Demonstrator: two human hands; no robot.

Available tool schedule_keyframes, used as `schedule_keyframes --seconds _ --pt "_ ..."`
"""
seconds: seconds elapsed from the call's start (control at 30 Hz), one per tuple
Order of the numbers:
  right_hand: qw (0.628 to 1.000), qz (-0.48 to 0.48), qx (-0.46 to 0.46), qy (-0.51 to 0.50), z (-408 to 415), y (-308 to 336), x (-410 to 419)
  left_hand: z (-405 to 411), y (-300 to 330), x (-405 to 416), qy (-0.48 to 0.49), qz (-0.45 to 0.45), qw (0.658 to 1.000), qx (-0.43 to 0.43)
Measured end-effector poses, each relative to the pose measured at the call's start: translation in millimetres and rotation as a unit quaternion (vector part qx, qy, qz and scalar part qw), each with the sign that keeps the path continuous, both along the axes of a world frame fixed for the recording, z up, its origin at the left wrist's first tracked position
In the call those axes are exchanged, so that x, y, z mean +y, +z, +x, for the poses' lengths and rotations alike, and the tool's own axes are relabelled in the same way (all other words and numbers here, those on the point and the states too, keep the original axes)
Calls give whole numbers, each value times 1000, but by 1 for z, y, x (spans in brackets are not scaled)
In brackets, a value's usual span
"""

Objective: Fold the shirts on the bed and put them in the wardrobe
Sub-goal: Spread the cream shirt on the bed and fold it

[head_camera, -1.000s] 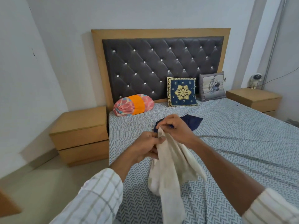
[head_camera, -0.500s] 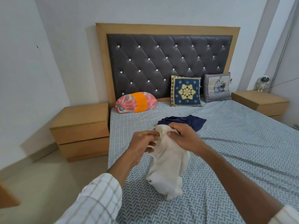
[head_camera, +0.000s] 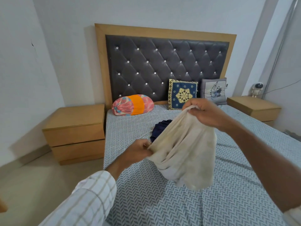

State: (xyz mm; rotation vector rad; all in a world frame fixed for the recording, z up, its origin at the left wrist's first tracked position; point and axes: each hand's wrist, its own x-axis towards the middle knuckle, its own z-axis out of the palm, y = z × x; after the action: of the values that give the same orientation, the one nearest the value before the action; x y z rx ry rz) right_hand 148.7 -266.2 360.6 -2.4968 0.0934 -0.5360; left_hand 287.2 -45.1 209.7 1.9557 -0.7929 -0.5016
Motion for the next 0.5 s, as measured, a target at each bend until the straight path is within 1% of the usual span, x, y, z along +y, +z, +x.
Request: schedule_keyframes --seconds 0.07,0.1,0.13,0.2,0.23,0.27,0.3,0.33,0.37,0.4,0.43,0.47,0.5 --pt "997 -69 -1 -31 -2 5 -10 6 16 5 72 1 997 -32" --pt "993 -111 4 -47 -4 7 -14 11 26 7 113 -22 993 -18" --pt "986 -152 5 -66 -6 10 -18 16 39 6 152 -63 986 28" --pt "973 -203 4 -110 -7 17 -25 25 72 1 196 -166 954 157" --pt "968 -210 3 -137 -9 22 -27 28 91 -4 201 -214 934 205" --pt "965 -206 -1 -161 -9 28 -29 29 112 -7 199 -260 915 234" --pt "964 -192 -15 -184 -9 35 -28 30 131 -9 194 -299 903 241" --pt "963 -170 -39 -206 -11 46 -29 30 151 -11 176 -331 900 224" --pt "963 -137 -70 -222 -12 56 -30 31 167 -9 151 -344 910 174" --pt "961 -101 -106 -232 -15 68 -31 34 183 -7 120 -322 935 84" --pt "959 -73 -142 -235 -17 79 -34 33 199 -3 91 -252 963 -40" --pt "956 -55 -171 -233 -21 90 -38 32 215 0 77 -151 971 -170" --pt "954 -52 -187 -227 -23 98 -42 32 225 2 84 -58 952 -289"
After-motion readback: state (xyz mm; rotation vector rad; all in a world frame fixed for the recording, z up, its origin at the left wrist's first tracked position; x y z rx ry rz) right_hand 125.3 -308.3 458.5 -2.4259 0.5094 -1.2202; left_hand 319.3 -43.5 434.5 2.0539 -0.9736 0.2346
